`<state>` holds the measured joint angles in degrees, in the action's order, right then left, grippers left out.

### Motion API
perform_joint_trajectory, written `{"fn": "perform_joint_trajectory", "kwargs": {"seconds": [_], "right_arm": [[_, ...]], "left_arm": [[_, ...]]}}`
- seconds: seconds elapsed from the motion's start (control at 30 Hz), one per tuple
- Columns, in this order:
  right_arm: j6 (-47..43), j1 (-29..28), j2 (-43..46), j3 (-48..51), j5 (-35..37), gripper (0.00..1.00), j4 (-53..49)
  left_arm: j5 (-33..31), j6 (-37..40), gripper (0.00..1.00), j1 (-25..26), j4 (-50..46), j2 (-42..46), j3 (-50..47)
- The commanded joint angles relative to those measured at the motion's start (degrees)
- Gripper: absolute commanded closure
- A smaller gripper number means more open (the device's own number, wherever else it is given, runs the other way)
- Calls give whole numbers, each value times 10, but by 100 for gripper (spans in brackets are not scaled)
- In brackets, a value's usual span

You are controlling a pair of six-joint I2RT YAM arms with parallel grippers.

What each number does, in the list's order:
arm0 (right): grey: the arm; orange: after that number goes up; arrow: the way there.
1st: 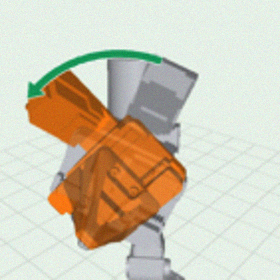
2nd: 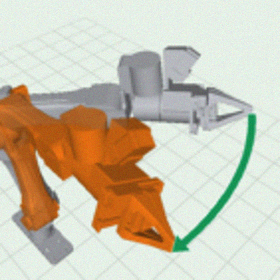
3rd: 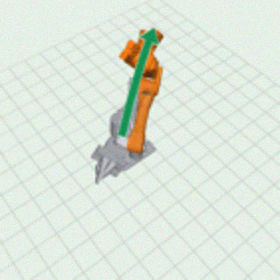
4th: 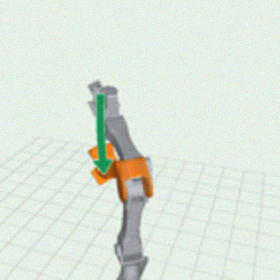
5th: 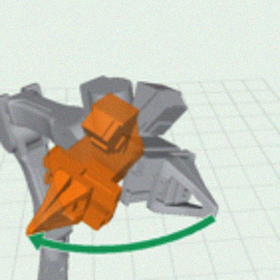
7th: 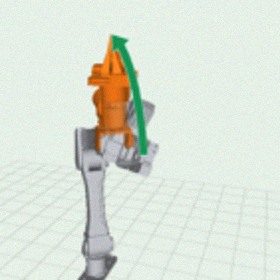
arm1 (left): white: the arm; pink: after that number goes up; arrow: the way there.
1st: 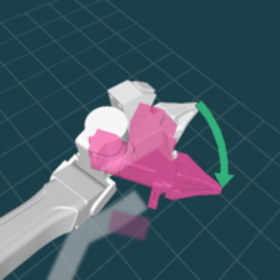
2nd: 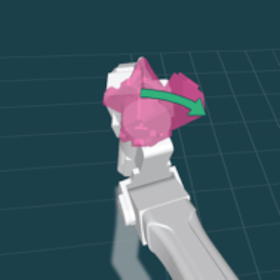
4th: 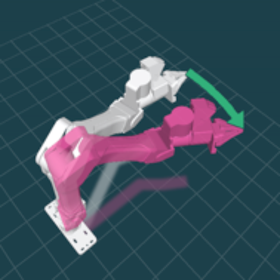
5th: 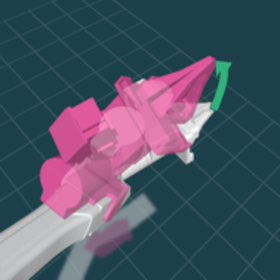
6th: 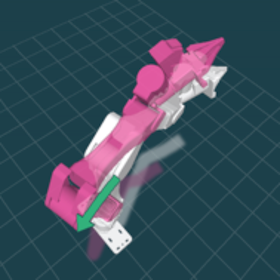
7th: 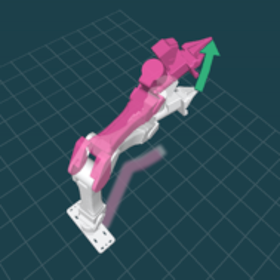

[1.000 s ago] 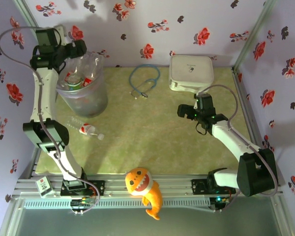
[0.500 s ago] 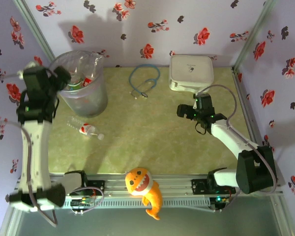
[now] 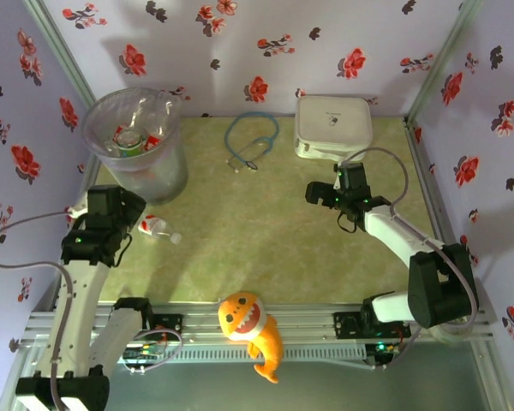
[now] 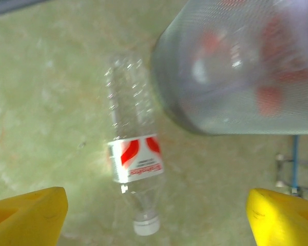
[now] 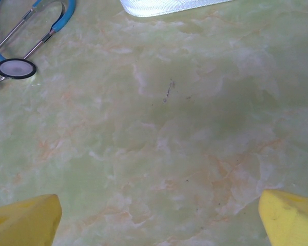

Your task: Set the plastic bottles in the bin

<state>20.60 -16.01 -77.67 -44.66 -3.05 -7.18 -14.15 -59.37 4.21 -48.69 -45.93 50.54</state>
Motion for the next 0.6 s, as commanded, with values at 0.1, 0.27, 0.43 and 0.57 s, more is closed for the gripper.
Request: {"fn": "perform_joint_trajectory", "kwargs": {"seconds": [0.1, 0.27, 0.43, 0.57], "right_arm": [[1, 2, 29, 12, 16, 1, -3], [-3, 2, 32, 14, 21, 1, -7], [-13, 2, 42, 14, 29, 1, -18], [-21, 2, 48, 15, 38, 1, -26]], "left_arm": [[-9, -38, 9, 4, 49, -34, -60], [12, -34, 7, 4, 114, -85, -102], [19, -16, 0, 2, 162, -156, -109], [23, -2, 0, -4, 190, -206, -97]]}}
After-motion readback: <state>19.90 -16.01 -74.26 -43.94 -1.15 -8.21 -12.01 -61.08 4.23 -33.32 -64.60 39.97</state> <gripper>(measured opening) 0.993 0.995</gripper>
